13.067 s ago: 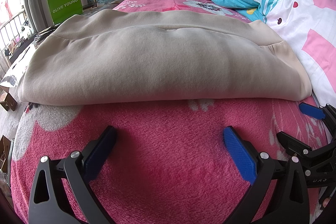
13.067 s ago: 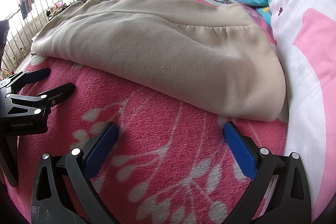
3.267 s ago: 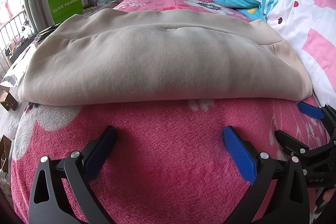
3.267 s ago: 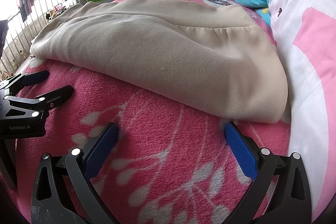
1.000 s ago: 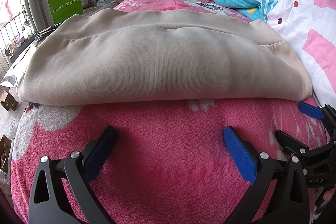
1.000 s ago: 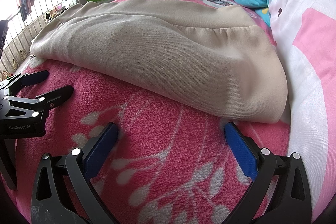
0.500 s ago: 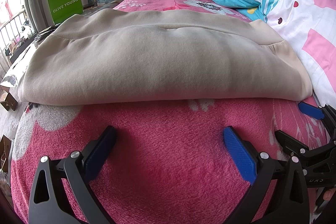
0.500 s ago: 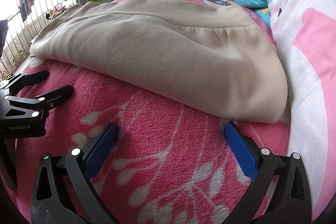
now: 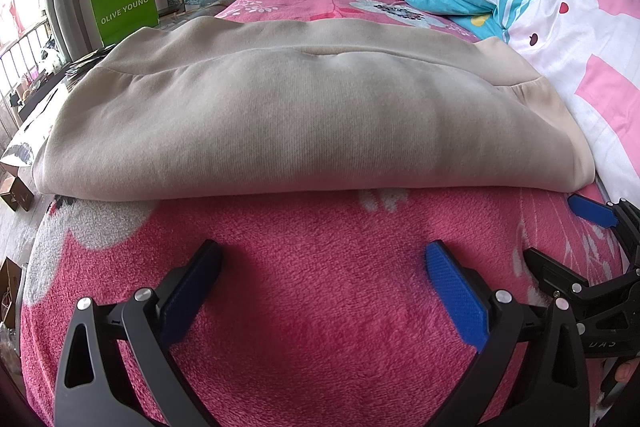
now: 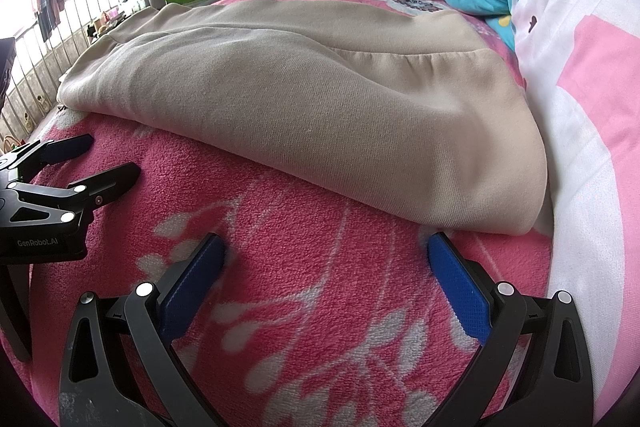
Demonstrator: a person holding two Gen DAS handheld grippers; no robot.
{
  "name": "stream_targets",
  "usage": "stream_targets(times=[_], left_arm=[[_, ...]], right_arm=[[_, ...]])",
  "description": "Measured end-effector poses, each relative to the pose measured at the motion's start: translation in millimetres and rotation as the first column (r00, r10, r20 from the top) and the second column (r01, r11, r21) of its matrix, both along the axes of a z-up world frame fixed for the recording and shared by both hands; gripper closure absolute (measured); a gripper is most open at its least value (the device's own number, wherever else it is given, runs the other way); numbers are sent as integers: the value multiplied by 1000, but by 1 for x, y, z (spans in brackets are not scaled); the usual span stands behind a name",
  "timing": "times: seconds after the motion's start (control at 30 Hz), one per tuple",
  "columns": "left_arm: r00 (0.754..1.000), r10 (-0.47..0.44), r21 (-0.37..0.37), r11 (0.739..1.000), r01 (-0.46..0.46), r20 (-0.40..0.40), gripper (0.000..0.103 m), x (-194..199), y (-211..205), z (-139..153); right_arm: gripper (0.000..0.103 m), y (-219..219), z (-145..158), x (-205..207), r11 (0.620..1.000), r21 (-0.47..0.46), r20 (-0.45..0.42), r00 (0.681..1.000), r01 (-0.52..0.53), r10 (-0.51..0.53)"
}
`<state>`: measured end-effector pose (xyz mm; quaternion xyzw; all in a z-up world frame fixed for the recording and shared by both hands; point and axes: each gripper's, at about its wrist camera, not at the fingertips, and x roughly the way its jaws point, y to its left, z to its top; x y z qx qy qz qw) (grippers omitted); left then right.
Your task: Fold large clothes
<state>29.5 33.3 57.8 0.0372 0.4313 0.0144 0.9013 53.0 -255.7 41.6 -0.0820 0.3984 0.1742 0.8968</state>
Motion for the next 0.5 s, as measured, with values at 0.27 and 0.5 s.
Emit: stream_targets(times=[0.27,0.5], left_arm=[[1000,0,1,1000,0,0,4,0,0,0],[1000,0,1,1000,0,0,4,0,0,0]], right_arm=[[5,-1,3,4,1000,-6,-22,1000,0,-1],[5,-1,2,6,1000,-4,-20,1000,-1,1]])
